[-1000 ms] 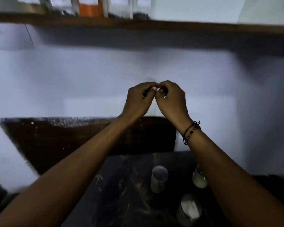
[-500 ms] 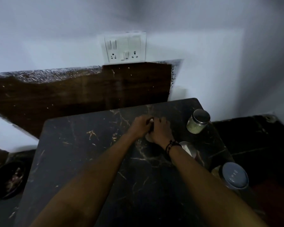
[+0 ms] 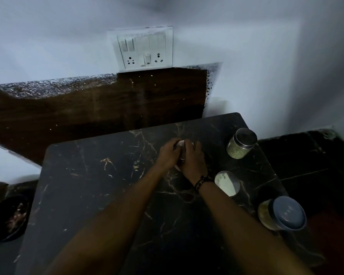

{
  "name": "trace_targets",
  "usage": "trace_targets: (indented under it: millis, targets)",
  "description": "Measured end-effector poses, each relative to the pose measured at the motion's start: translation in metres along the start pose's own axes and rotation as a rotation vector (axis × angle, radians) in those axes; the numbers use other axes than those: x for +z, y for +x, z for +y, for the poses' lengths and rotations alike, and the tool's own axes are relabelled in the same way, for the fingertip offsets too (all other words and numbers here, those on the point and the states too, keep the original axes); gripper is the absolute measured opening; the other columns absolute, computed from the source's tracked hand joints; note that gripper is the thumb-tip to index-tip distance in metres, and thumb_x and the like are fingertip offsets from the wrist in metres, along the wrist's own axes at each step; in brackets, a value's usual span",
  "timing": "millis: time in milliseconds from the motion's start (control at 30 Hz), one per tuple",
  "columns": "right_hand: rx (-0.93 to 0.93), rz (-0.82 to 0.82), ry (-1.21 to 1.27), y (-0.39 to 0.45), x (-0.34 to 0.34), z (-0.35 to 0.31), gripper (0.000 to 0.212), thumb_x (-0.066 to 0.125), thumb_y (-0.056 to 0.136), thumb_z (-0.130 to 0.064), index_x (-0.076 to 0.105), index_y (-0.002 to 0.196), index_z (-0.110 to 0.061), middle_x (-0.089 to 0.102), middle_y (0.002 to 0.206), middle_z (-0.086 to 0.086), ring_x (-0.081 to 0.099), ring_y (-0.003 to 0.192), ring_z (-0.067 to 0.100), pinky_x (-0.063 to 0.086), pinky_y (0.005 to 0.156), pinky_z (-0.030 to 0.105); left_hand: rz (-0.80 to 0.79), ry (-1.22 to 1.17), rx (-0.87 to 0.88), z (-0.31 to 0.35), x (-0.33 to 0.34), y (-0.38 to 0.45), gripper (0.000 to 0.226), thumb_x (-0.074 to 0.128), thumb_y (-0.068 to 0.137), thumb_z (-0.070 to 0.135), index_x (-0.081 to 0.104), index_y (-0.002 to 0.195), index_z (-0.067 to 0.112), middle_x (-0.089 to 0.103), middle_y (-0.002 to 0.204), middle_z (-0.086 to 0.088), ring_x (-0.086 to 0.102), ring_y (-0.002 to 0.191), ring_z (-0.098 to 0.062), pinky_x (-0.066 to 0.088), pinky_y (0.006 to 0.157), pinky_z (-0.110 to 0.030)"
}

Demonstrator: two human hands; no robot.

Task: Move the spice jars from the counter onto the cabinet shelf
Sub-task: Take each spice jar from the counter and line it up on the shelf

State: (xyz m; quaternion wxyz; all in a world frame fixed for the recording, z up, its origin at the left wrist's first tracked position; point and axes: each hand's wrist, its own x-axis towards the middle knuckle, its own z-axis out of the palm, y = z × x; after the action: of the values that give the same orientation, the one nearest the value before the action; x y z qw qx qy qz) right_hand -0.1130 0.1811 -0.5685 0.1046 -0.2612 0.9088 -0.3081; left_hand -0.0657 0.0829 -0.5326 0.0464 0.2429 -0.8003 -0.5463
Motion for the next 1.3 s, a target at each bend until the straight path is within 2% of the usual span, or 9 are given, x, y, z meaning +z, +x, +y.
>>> trace_targets:
  millis: [167, 267, 433, 700, 867, 967, 1067, 1133, 1300]
  targets:
    - [-0.066, 0.115, 0.205, -0.001, -0.016, -0.008, 0.079, 0.086, 0.068, -0.038, 0.037, 0.129, -0.028, 0.033, 0.136, 0.009, 0.041, 0.109, 0.010, 0.032, 0.076, 0.005, 0.165, -0.171, -0.095, 0.003, -0.015, 0.000, 0.037, 0.036, 0.107, 0.030, 0.062, 0.116, 0.005, 0.066, 0.109, -0.013, 0.065, 0.097, -0.021, 0.057, 0.080, -0.033]
    - [-0.080, 0.156, 0.397, -0.003, -0.032, -0.015, 0.075, 0.082, 0.071, -0.022, 0.041, 0.134, -0.025, 0.039, 0.137, 0.007, 0.044, 0.117, 0.010, 0.039, 0.083, 0.007, 0.228, -0.267, -0.120, 0.004, -0.024, -0.005, 0.046, 0.034, 0.107, 0.036, 0.065, 0.105, 0.002, 0.069, 0.092, -0.011, 0.065, 0.081, -0.014, 0.048, 0.061, -0.018]
    - [-0.102, 0.101, 0.603, -0.016, -0.046, -0.029, 0.060, 0.062, 0.084, -0.013, 0.040, 0.139, -0.021, 0.047, 0.138, 0.004, 0.050, 0.122, 0.016, 0.049, 0.100, 0.032, 0.256, -0.479, -0.128, 0.005, -0.031, -0.016, 0.026, 0.040, 0.104, 0.031, 0.056, 0.097, 0.013, 0.062, 0.093, -0.006, 0.063, 0.082, -0.014, 0.049, 0.065, -0.024]
    - [0.014, 0.013, 0.801, -0.030, -0.043, -0.035, 0.059, 0.037, 0.090, -0.029, 0.031, 0.149, -0.034, 0.046, 0.148, 0.001, 0.051, 0.127, 0.014, 0.046, 0.104, 0.038, 0.199, -0.587, -0.063, 0.007, -0.030, -0.042, 0.033, 0.046, 0.102, 0.030, 0.059, 0.115, 0.003, 0.068, 0.109, -0.013, 0.067, 0.096, -0.021, 0.054, 0.074, -0.029]
    - [0.042, -0.027, 0.895, -0.041, -0.053, -0.042, 0.043, 0.036, 0.093, -0.035, 0.043, 0.128, -0.060, 0.057, 0.125, -0.023, 0.060, 0.109, -0.007, 0.049, 0.091, 0.028, 0.078, -0.603, -0.043, 0.013, -0.036, -0.055, 0.042, 0.049, 0.100, 0.038, 0.060, 0.123, 0.004, 0.071, 0.113, -0.014, 0.070, 0.098, -0.022, 0.058, 0.075, -0.029]
    - [0.008, -0.023, 0.930, -0.042, -0.066, -0.053, 0.055, 0.034, 0.094, -0.039, 0.035, 0.149, -0.038, 0.047, 0.149, -0.002, 0.051, 0.128, 0.011, 0.044, 0.107, 0.040, 0.039, -0.641, -0.004, 0.028, -0.041, -0.057, 0.051, 0.049, 0.100, 0.038, 0.051, 0.131, -0.003, 0.061, 0.124, -0.029, 0.064, 0.101, -0.033, 0.055, 0.085, -0.041]
    - [-0.059, -0.006, 0.987, -0.035, -0.089, -0.075, 0.066, 0.036, 0.090, -0.039, 0.027, 0.154, -0.027, 0.041, 0.151, 0.002, 0.053, 0.123, 0.008, 0.049, 0.098, 0.026, 0.063, -0.698, 0.066, 0.059, -0.051, -0.058, 0.055, 0.053, 0.099, 0.033, 0.045, 0.132, -0.010, 0.051, 0.126, -0.041, 0.056, 0.102, -0.039, 0.047, 0.088, -0.050]
    - [-0.115, 0.035, 1.016, -0.029, -0.112, -0.094, 0.068, 0.041, 0.087, -0.035, 0.028, 0.154, -0.025, 0.046, 0.145, 0.003, 0.060, 0.113, 0.005, 0.053, 0.086, 0.022, 0.102, -0.732, 0.127, 0.089, -0.060, -0.059, 0.054, 0.057, 0.096, 0.032, 0.047, 0.129, -0.010, 0.056, 0.114, -0.034, 0.057, 0.099, -0.037, 0.049, 0.084, -0.047]
    - [-0.304, 0.139, 1.017, -0.021, -0.186, -0.144, 0.068, 0.045, 0.087, -0.032, 0.031, 0.153, -0.028, 0.045, 0.149, 0.002, 0.054, 0.127, 0.020, 0.049, 0.103, 0.037, 0.156, -0.765, 0.308, 0.178, -0.094, -0.064, 0.033, 0.062, 0.094, 0.030, 0.057, 0.113, 0.003, 0.067, 0.103, -0.017, 0.066, 0.091, -0.028, 0.052, 0.086, -0.045]
